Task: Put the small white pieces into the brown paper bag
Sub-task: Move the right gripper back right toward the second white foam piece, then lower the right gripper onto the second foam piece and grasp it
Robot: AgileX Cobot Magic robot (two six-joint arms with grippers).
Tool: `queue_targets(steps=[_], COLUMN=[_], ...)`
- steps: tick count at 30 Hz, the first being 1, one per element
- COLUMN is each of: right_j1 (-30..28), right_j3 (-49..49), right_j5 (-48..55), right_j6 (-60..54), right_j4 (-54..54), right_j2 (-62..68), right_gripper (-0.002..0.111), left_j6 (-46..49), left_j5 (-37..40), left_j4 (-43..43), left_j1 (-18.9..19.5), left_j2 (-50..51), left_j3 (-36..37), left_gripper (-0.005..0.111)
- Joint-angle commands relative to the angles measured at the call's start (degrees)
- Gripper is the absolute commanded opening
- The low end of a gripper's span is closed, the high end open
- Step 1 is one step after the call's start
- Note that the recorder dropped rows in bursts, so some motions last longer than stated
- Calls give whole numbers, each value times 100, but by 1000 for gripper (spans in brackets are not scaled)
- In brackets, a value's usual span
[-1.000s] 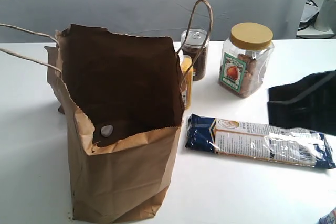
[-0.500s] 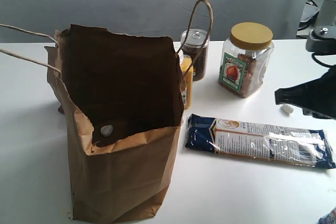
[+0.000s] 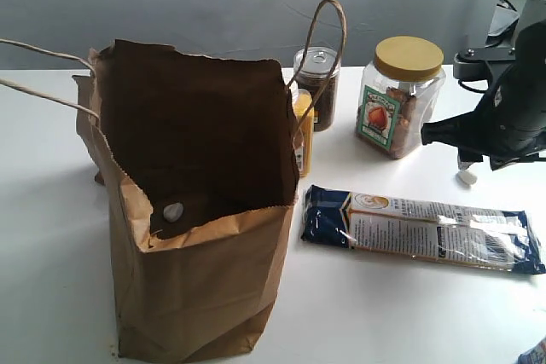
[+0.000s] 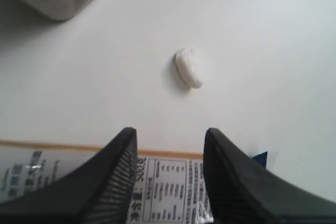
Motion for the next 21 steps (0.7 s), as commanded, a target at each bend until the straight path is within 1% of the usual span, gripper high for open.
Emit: queue_targets(steps=[1, 14, 21], right_j1=[-181, -405, -405], right_j3=[-379, -962, -1194], right_j5=[57, -38, -158], right_j6=[-113, -191, -333], right_j4=[-126, -248, -221], right_j2=[482, 1456, 1780], right_gripper=[39, 39, 38], left_j6=[-23, -23, -23], left_j5=[-28, -28, -28], left_j4=[-45, -45, -45], left_j1=[-23, -23, -23], left_j2=[-20, -20, -20], left_j3=[20, 20, 20], left_gripper=[0, 0, 0])
